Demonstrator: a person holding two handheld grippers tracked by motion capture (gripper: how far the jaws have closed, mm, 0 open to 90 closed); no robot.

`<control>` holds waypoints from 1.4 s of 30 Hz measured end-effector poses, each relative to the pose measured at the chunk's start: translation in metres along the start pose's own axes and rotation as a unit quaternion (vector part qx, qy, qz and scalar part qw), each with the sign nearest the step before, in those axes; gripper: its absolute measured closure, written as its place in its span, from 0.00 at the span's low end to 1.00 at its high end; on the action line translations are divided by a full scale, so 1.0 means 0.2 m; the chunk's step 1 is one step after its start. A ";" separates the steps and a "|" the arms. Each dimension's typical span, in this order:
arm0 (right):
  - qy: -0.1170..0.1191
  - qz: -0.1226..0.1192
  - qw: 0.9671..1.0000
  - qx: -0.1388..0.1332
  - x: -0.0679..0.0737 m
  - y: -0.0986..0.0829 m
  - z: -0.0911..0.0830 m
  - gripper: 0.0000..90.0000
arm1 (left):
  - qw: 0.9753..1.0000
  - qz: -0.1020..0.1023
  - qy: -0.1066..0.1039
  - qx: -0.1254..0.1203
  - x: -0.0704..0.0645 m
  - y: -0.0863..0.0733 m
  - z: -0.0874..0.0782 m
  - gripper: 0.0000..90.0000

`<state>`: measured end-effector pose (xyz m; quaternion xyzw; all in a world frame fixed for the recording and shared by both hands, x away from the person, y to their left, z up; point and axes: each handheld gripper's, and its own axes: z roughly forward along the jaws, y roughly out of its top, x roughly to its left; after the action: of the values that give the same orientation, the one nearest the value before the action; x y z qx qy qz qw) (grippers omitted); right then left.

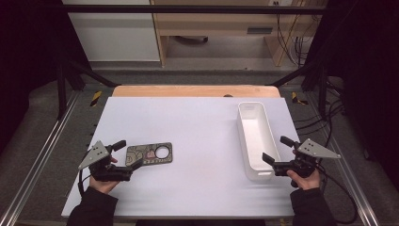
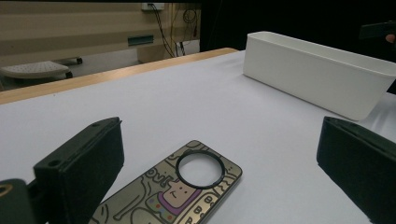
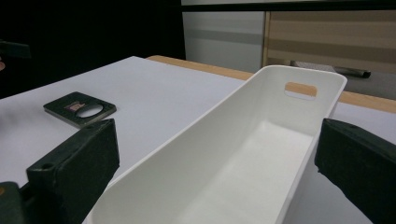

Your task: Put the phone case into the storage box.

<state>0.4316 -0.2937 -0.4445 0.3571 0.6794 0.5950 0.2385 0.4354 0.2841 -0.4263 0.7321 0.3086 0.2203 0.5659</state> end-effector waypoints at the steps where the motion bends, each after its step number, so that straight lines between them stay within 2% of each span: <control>1: 0.000 0.001 1.000 -0.001 0.00 0.00 0.00 0.00 | 1.000 0.000 0.000 0.000 0.00 0.00 0.00 0.00; 18: 0.002 -0.003 1.000 -0.002 0.00 0.01 -0.01 0.00 | 1.000 0.003 -0.006 0.007 0.01 0.03 0.01 0.00; 26: 0.001 -0.005 1.000 -0.004 0.00 0.01 -0.01 0.00 | 0.999 0.008 -0.006 0.031 0.01 0.09 0.04 0.00; 39: 0.002 -0.006 1.000 -0.002 0.01 0.01 -0.01 0.00 | 0.999 -0.004 -0.008 0.049 0.08 0.15 0.09 0.00; 42: 0.001 -0.007 1.000 -0.002 0.01 0.01 -0.01 0.00 | 0.998 -0.007 -0.005 0.060 0.09 0.14 0.11 0.00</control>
<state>0.4296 -0.2936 -0.4428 0.3509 0.6809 0.5953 0.2425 0.4702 0.2767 -0.4049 0.7635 0.3239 0.1939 0.5239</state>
